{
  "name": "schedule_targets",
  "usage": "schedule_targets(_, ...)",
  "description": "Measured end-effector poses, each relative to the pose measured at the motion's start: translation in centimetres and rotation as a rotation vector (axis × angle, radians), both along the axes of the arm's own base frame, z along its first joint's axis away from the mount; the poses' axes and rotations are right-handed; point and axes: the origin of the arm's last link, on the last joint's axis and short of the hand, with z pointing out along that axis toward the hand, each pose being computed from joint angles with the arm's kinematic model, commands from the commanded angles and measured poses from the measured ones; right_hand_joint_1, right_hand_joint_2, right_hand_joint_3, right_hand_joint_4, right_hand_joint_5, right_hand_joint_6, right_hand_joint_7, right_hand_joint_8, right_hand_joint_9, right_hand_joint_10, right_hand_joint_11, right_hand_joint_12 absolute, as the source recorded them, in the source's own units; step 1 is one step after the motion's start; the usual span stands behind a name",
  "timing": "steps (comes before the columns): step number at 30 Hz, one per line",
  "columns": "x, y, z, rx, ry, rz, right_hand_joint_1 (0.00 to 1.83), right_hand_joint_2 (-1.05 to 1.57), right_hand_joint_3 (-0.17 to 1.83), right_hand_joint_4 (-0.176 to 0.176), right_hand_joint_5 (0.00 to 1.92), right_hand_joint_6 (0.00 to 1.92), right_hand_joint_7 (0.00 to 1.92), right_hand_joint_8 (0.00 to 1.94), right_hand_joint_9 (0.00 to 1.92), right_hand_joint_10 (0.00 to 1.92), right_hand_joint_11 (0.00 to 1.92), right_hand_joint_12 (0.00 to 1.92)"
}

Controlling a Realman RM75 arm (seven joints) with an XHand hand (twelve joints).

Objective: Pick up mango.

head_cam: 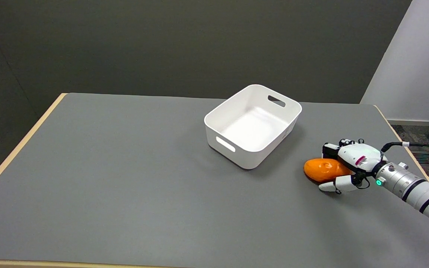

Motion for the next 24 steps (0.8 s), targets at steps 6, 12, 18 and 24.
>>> schedule_targets(6, 0.3, -0.2, 0.1, -0.006, -0.015, 0.016, 0.97, 1.17, 0.37, -0.121, 0.59, 1.63, 0.79, 1.94, 0.87, 1.92, 0.18, 1.92)
schedule_targets(12, 1.1, -0.3, 0.3, -0.026, -0.052, 0.054, 0.98, 1.17, 0.36, -0.122, 0.6, 1.61, 0.79, 1.94, 0.89, 1.92, 0.2, 1.92)
schedule_targets(18, 2.9, -0.5, 0.8, -0.061, -0.115, 0.136, 0.98, 1.16, 0.37, -0.118, 0.61, 1.6, 0.79, 1.94, 0.9, 1.92, 0.22, 1.92)
schedule_targets(24, 5.3, -0.8, 1.0, -0.093, -0.171, 0.235, 0.98, 1.16, 0.37, -0.113, 0.61, 1.6, 0.79, 1.94, 0.9, 1.92, 0.23, 1.92)
